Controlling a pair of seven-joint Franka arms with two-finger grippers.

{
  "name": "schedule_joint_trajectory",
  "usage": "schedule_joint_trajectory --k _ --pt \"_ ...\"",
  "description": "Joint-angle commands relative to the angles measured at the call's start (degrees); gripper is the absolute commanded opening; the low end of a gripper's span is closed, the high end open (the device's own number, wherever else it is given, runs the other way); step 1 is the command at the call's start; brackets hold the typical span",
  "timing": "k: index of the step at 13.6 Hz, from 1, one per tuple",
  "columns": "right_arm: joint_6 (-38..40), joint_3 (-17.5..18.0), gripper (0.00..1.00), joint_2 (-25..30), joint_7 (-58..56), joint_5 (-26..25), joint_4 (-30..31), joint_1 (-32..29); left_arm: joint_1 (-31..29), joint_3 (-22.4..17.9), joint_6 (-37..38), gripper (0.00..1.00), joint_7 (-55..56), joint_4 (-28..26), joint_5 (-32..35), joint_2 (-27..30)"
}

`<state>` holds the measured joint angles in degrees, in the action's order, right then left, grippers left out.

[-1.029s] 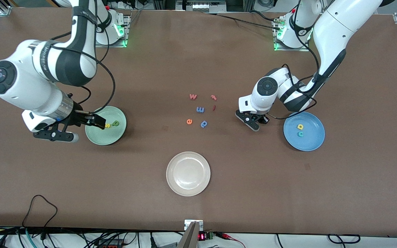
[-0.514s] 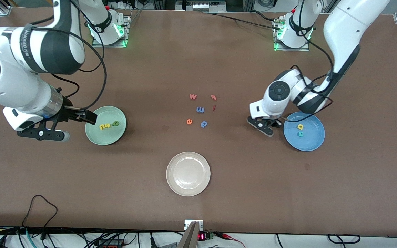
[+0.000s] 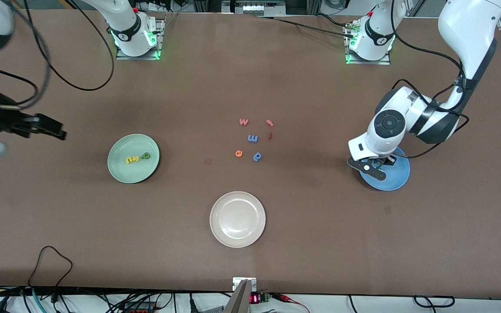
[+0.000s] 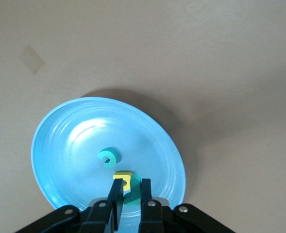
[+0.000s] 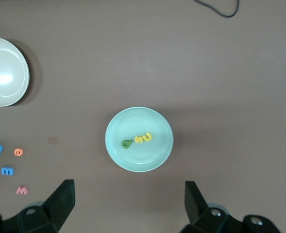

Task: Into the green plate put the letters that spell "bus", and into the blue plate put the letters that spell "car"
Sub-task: 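Place the cyan piece in the blue plate while the right arm withdraws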

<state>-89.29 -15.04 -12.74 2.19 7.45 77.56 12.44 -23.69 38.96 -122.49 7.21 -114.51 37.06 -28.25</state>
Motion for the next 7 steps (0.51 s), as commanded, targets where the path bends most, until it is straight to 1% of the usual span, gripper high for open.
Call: schedule_joint_trajectory --k 1,2,3,4,5,6,7 --pt "1.74 4.84 1.00 2.36 -2.80 -0.85 1.10 -8.38 -1.01 0.94 1.38 1.00 -0.97 2.62 0.56 -2.51" --pt "1.75 5.11 1.00 2.97 -2.89 -1.64 1.45 -9.44 -0.83 1.11 1.46 1.00 -0.70 2.62 0.38 -2.34" --pt "1.31 7.11 1.00 3.59 -2.89 -3.65 2.15 -11.11 -0.92 1.29 1.64 1.00 -0.70 2.71 0.12 -2.08" --pt "1.05 11.13 1.00 4.12 -2.89 -5.41 2.85 -14.78 -1.09 1.47 1.82 1.00 -0.70 2.80 -0.23 -1.03" --pt "0.87 13.09 1.00 4.30 -2.81 -5.69 3.21 -16.55 -1.10 1.47 3.82 1.00 -0.70 3.84 -0.32 0.29" --pt "0.96 13.11 1.00 4.39 -2.46 -5.69 4.00 -16.57 -1.01 2.08 9.49 1.00 -0.79 7.07 -2.24 0.91" --pt "0.61 13.11 1.00 4.39 -2.02 -5.95 4.35 -16.49 -1.10 3.56 16.25 1.00 -0.88 12.15 -6.17 0.92"
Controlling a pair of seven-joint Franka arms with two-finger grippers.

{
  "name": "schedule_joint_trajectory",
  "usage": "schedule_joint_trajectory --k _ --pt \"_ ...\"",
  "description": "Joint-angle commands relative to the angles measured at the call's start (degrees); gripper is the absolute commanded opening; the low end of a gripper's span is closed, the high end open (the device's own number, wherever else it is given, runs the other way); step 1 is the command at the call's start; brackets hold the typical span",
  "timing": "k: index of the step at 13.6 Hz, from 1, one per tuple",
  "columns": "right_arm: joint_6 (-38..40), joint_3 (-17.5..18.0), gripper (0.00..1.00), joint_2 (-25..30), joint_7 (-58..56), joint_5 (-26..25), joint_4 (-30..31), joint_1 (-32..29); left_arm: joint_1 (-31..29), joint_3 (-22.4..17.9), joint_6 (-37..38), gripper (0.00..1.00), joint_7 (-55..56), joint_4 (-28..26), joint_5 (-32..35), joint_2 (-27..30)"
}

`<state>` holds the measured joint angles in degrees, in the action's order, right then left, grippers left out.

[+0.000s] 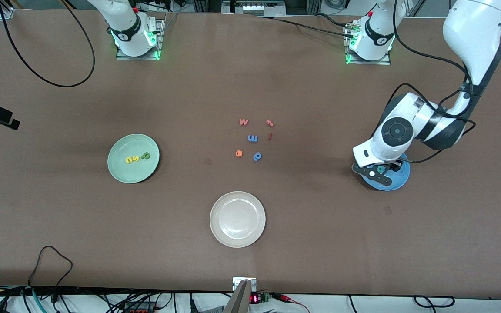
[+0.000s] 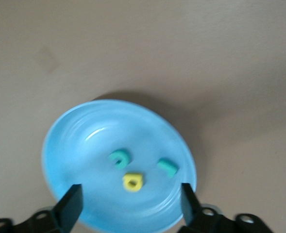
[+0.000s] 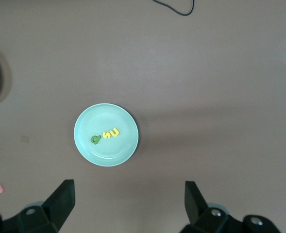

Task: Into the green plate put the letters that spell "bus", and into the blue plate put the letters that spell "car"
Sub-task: 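Place the cyan piece in the blue plate while the right arm withdraws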

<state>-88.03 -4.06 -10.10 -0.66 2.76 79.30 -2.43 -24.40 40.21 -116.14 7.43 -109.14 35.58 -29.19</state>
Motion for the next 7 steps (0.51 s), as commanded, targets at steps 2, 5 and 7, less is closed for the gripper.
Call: schedule_joint_trajectory --k 2,5,7 --pt "-1.35 -0.75 1.00 1.92 0.83 -2.40 3.48 1.79 0.23 2.68 22.22 1.00 -1.37 16.81 -9.28 1.51" --pt "-3.89 -3.50 1.00 4.38 0.04 -2.40 7.34 3.57 0.15 2.77 28.58 1.00 -1.46 24.56 -10.70 1.68" --pt "-3.82 -2.71 1.00 4.65 -0.57 -1.88 7.45 1.38 -0.20 2.59 30.88 1.00 -1.63 28.62 -12.01 1.68"
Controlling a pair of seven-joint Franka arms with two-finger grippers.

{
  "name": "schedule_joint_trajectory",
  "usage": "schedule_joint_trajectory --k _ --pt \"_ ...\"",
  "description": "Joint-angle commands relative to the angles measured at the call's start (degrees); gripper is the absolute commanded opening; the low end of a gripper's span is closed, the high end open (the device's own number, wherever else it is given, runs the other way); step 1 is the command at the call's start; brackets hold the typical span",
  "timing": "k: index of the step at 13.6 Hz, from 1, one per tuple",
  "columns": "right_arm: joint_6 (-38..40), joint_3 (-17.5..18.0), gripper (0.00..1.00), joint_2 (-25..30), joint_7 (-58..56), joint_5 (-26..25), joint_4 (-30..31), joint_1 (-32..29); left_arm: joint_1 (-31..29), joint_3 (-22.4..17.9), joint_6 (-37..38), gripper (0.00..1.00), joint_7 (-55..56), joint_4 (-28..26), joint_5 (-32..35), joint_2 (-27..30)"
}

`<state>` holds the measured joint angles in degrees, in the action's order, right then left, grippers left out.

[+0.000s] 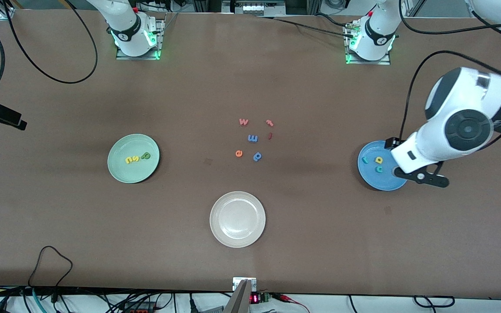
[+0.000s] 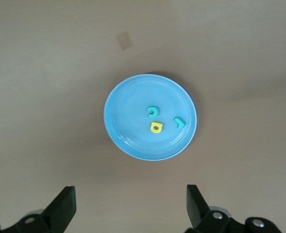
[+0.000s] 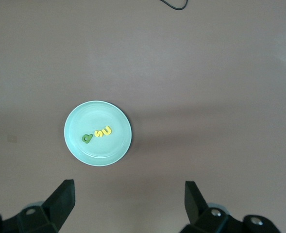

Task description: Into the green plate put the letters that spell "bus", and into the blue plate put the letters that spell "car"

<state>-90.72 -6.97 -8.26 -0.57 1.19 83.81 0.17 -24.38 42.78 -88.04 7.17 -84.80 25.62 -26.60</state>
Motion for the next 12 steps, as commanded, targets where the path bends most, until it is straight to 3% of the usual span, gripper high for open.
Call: schedule_joint_trajectory --k 1,3,5,7,10,12 --pt "-1.21 2.38 1.00 2.82 -1.79 -0.05 2.94 -3.49 -0.14 -0.50 2.79 1.00 -1.37 4.90 -3.20 -0.13" --pt "-0.87 4.68 1.00 3.08 -1.89 -0.04 2.94 -5.45 1.43 -3.91 2.53 1.00 -1.37 5.08 -6.43 3.20" --pt "-0.34 4.77 1.00 3.34 -1.89 -0.04 3.11 -5.36 8.26 -16.52 1.48 1.00 -1.46 4.47 -14.33 7.42" --pt "-1.55 4.95 1.00 5.44 -1.63 -0.13 6.95 -5.36 13.81 -24.38 -0.10 1.00 -1.46 2.37 -17.09 11.72" --pt "-9.38 5.04 1.00 12.21 -1.19 -0.22 18.73 -5.36 20.85 -34.31 -4.66 1.00 -1.46 -5.43 -21.46 19.98" --pt "-8.43 5.12 1.00 12.40 -1.36 -0.83 18.15 -5.27 23.58 -39.77 -8.53 1.00 -3.90 -11.59 -25.43 25.69"
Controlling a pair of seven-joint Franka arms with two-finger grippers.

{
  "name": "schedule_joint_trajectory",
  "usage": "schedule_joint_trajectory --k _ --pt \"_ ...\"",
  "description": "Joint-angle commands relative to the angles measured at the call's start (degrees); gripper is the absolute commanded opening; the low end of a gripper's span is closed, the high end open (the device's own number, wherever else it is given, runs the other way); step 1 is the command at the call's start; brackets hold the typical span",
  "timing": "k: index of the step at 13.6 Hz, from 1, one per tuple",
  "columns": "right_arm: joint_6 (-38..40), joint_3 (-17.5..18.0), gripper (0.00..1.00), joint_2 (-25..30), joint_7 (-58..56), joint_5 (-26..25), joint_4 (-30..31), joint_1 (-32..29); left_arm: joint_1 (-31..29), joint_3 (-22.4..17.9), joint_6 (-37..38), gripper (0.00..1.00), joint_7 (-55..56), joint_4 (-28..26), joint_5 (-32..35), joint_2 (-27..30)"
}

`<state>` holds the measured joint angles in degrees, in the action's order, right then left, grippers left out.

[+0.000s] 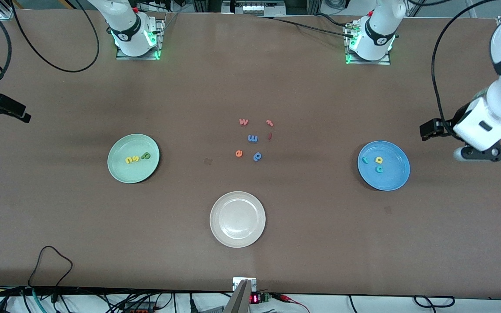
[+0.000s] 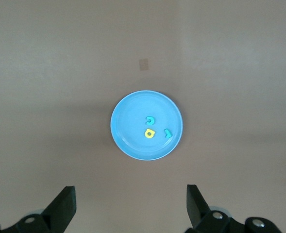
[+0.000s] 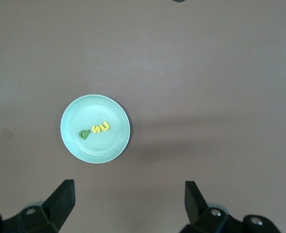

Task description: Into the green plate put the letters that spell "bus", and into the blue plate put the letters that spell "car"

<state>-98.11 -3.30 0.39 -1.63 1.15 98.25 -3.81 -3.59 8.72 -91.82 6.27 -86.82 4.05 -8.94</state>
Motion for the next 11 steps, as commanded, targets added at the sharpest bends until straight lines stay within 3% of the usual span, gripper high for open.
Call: schedule_joint_trajectory --k 1,3,11 --pt "-0.50 1.54 1.00 3.91 -0.31 -0.80 3.45 -1.29 3.76 -7.47 -5.21 1.00 -5.11 -10.21 -5.01 9.46" --pt "0.20 1.55 1.00 4.18 -0.75 -0.80 2.66 -1.29 5.34 -9.41 -5.30 1.00 -7.32 -10.12 -5.10 10.61" --pt "3.18 1.46 1.00 4.26 -0.92 -0.19 1.34 -0.94 6.49 -9.86 -3.54 1.00 -7.95 -10.65 -4.84 12.20"
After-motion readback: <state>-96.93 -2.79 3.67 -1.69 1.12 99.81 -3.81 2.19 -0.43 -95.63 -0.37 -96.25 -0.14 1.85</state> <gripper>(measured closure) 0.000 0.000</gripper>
